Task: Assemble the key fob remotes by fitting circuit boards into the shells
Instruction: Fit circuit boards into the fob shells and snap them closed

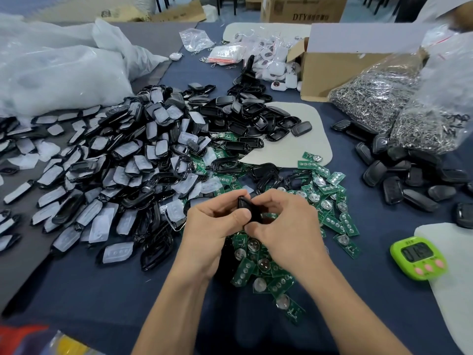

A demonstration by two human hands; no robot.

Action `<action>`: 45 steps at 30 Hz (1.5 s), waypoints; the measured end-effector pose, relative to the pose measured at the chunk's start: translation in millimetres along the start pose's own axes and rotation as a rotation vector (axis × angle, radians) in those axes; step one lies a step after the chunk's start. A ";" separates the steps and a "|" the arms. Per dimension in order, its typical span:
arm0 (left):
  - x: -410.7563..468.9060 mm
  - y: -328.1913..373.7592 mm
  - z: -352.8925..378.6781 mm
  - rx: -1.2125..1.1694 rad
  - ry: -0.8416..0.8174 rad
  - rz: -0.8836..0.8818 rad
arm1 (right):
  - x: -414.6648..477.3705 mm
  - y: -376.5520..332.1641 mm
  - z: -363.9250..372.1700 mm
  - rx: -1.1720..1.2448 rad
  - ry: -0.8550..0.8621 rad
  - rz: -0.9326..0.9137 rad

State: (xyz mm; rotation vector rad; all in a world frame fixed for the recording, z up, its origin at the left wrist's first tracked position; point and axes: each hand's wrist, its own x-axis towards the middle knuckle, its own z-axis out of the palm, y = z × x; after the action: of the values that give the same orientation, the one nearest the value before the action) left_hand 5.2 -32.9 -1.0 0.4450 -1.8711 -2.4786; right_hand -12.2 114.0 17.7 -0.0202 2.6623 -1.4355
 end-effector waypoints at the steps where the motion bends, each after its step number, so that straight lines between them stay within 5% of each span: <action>1: -0.1 1.6 1.4 -0.011 0.019 -0.006 | -2.7 -0.3 3.8 0.001 0.028 -0.033; 6: -4.8 11.0 11.8 -0.049 0.087 -0.043 | -12.4 -1.4 13.5 -0.100 0.190 -0.224; 11: -0.3 14.5 14.4 0.363 0.209 0.083 | -14.0 4.2 19.7 -0.206 0.347 -0.455; 15: 2.1 16.0 5.1 0.370 0.185 0.137 | -1.2 4.9 0.0 0.205 0.030 -0.118; 18: -2.3 17.2 2.4 0.317 0.078 0.168 | 9.7 6.5 -17.7 0.284 -0.111 -0.067; 24: -1.8 19.9 3.4 0.386 -0.020 0.149 | 5.9 9.0 -16.5 0.225 0.010 -0.136; 30: 0.5 24.8 -1.2 0.506 -0.068 0.271 | 8.0 10.0 -17.7 0.328 -0.068 -0.091; 38: -3.6 15.4 1.0 0.191 -0.040 0.246 | 8.1 6.1 -22.3 0.635 -0.089 -0.058; 45: -5.9 9.5 7.0 0.216 0.045 0.326 | 3.8 -7.2 -27.0 0.128 -0.053 -0.189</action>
State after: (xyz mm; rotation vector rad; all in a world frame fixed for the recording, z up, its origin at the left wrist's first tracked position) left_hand 7.7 -28.0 11.0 0.1763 -2.0146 -2.0570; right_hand -19.3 132.3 38.1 -0.3018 2.5793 -1.6328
